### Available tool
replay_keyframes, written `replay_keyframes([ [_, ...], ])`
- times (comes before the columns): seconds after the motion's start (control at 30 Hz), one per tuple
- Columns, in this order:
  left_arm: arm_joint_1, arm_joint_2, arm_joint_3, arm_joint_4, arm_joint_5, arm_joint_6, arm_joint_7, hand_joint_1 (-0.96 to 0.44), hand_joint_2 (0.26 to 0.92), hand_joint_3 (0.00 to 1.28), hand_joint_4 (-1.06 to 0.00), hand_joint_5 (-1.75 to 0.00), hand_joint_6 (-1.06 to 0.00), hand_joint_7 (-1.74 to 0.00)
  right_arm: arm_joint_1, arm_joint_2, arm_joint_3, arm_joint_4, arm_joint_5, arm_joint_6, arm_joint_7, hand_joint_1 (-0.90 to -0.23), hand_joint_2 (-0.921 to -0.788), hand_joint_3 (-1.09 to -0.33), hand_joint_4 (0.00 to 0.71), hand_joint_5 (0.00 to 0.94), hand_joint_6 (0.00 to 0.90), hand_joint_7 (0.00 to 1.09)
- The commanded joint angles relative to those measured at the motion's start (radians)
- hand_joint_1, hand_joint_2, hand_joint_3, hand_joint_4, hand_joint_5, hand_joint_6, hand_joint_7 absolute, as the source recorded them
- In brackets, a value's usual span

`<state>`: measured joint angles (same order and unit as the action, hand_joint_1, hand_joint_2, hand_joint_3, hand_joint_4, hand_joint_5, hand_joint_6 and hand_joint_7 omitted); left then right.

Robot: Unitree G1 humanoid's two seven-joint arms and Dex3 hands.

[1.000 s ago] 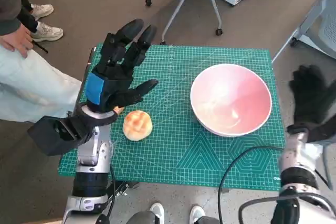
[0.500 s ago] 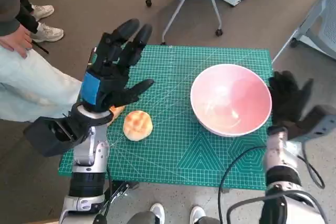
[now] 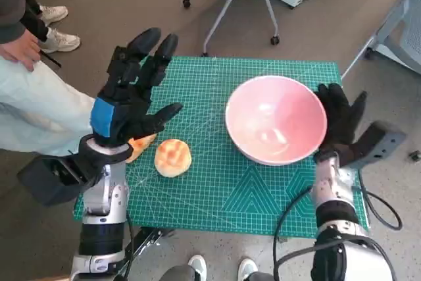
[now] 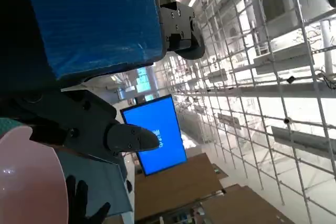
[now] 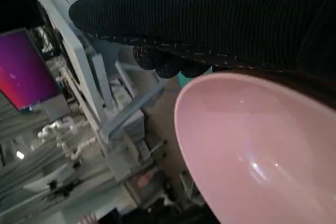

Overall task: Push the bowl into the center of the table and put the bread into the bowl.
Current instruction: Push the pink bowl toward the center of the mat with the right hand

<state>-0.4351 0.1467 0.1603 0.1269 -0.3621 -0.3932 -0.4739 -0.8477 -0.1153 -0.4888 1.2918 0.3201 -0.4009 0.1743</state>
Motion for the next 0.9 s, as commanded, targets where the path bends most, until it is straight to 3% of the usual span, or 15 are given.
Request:
replay_keyframes([
  [0.03,0.023,0.009,0.006,-0.031,0.003,0.006,0.016,-0.23,0.918,0.22,-0.25,-0.01,0.00,-0.60,-0.013,0.031,-0.012,0.019,0.014,0.036,0.010,-0.562,-0.921,-0.871,0.121,0.005,0.144,0.25],
  [0.27,0.046,0.017,0.009,-0.056,-0.002,0.016,0.027,-0.22,0.921,0.22,-0.24,-0.01,0.00,-0.59,-0.038,0.058,-0.013,0.022,0.005,0.053,0.002,-0.560,-0.921,-0.862,0.137,0.010,0.185,0.26],
  [0.9,0.070,0.014,0.014,-0.078,-0.025,0.039,0.026,-0.22,0.921,0.23,-0.24,0.00,0.00,-0.58,-0.068,0.097,-0.012,0.030,0.001,0.083,0.013,-0.583,-0.921,-0.821,0.126,0.000,0.175,0.21],
])
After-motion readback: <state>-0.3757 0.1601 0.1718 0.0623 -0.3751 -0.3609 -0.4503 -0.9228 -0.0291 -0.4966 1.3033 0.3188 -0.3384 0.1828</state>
